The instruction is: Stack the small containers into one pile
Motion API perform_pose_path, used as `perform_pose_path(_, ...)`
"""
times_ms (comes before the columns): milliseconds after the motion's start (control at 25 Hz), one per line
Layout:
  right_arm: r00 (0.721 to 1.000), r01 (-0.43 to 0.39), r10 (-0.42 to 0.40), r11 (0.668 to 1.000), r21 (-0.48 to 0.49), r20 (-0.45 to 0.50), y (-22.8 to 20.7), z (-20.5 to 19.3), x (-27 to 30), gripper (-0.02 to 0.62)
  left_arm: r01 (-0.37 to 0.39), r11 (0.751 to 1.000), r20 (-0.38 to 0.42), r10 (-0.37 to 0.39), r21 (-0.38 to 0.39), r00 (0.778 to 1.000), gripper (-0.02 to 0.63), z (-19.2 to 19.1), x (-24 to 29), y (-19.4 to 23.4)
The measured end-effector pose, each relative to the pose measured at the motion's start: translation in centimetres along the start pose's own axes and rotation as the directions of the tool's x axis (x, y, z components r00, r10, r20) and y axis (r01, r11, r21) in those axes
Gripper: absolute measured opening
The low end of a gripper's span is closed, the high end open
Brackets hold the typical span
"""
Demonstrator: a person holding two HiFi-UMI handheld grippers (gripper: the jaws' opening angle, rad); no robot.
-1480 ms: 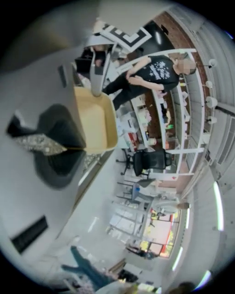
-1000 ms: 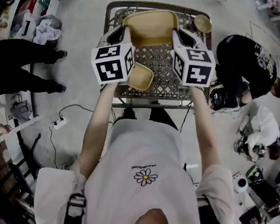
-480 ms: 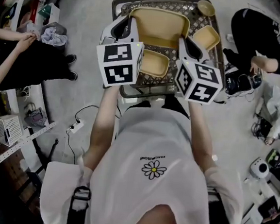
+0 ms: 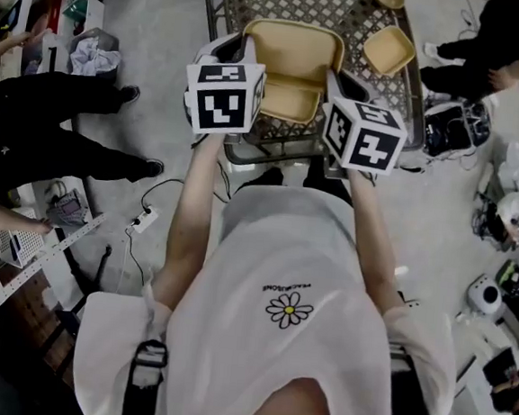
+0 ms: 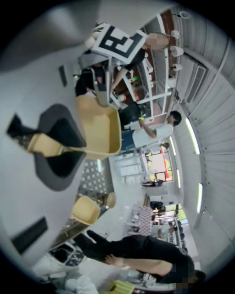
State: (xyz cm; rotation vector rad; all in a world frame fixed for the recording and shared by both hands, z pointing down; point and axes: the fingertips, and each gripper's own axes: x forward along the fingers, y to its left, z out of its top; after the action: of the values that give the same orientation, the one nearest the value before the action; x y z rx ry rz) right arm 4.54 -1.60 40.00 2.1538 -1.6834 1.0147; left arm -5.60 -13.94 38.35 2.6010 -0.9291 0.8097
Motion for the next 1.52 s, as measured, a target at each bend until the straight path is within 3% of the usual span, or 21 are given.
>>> perform_pose_path(160, 0.991, -0.016, 0.021, 0.999, 0.044, -0.13, -0.1, -3.4, 1.7, 0.049, 0.02, 1.0, -0.142, -0.021, -0.006, 0.99, 0.033, -4.0, 1.6, 0.3)
perform_pose_path(400, 0.952, -0.029, 0.061, 0.994, 0.108, -0.3, -0.4, -8.5, 4.2, 0.058, 0.035, 0.999, -0.305, -0.025, 0.025, 0.952, 0.034, -8.5, 4.2, 0.9)
perform_pose_path(680, 0.889, -0.033, 0.117, 0.981, 0.192, -0.443, -0.7, -13.9, 6.1, 0.063, 0.061, 0.998, -0.466, -0.047, 0.015, 0.884, 0.034, -14.9, 6.6, 0.6)
perform_pose_path(1080, 0.835, -0.032, 0.139, 0.978, 0.205, -0.533, -0.4, -17.8, 7.1, 0.067, 0.056, 0.998, -0.574, -0.033, 0.023, 0.818, 0.034, -19.6, 7.6, 0.9)
perform_pose_path(1520, 0.826, -0.003, 0.129, 0.974, 0.225, -0.548, -1.4, -19.2, 7.9, 0.067, 0.064, 0.997, -0.59, -0.028, 0.04, 0.807, 0.035, -20.4, 8.9, 0.1)
